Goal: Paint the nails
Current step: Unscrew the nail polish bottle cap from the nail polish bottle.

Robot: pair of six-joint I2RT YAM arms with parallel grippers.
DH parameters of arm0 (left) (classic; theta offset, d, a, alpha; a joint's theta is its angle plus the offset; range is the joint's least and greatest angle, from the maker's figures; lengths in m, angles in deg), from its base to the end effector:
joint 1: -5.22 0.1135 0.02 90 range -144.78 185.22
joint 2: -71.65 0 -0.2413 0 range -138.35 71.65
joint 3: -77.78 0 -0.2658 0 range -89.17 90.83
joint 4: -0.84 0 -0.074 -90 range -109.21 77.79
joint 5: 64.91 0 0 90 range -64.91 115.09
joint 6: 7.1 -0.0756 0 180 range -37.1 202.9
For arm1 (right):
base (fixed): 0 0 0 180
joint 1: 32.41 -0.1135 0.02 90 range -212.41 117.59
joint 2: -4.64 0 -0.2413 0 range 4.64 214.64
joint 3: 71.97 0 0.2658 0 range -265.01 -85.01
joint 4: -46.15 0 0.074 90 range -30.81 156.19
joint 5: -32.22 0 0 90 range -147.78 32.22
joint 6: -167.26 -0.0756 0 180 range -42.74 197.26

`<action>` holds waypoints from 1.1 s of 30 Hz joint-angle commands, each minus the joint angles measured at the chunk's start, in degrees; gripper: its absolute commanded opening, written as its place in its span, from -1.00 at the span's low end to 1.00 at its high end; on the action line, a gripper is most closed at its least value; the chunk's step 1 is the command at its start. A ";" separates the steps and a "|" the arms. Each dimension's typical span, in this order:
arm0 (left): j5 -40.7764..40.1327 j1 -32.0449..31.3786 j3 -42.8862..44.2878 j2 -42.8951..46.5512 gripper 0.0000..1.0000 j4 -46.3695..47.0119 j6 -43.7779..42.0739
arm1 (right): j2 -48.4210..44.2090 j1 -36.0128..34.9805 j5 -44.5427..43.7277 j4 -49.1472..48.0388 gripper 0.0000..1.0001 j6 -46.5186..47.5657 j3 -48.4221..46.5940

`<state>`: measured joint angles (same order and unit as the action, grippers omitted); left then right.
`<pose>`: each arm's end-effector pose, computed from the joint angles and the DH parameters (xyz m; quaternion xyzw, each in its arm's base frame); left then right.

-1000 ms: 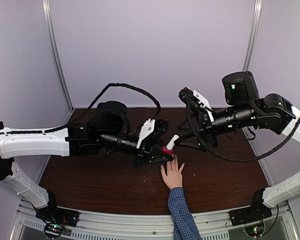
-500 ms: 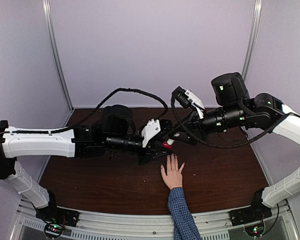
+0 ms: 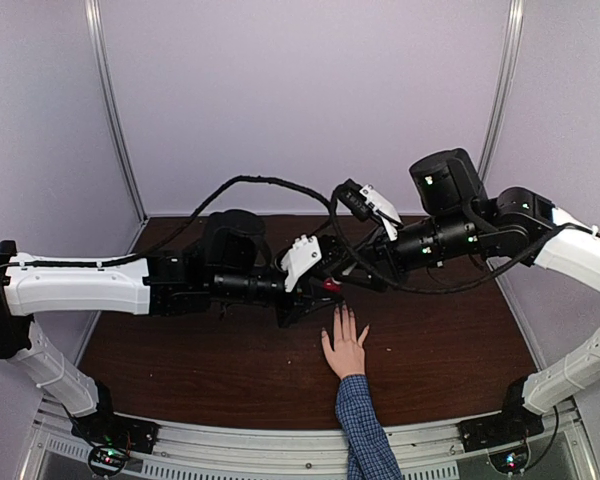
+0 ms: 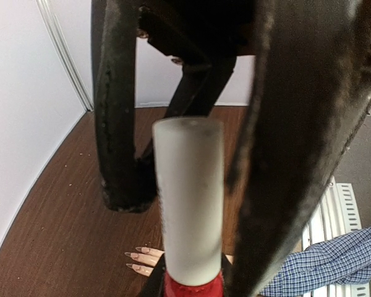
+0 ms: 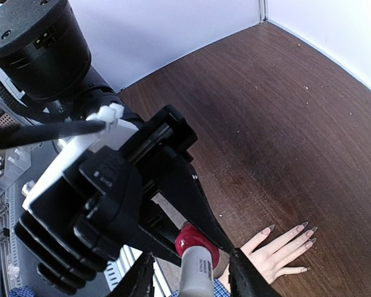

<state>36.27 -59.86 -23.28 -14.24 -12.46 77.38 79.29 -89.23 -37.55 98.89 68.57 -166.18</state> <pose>0.1576 -0.3740 0.2707 0.5173 0.6342 -0.3520 0.4542 0.1576 0.2887 0.3559 -0.4294 0.7566 0.3833 0.3103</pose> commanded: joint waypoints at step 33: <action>36.54 -0.14 2.50 -1.30 -1.00 2.16 0.07 | -4.09 0.26 12.35 3.36 -0.88 16.59 -1.66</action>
<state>57.89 -58.61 -23.11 -14.54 -13.24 79.98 77.09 -89.56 -27.26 104.07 82.25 -166.18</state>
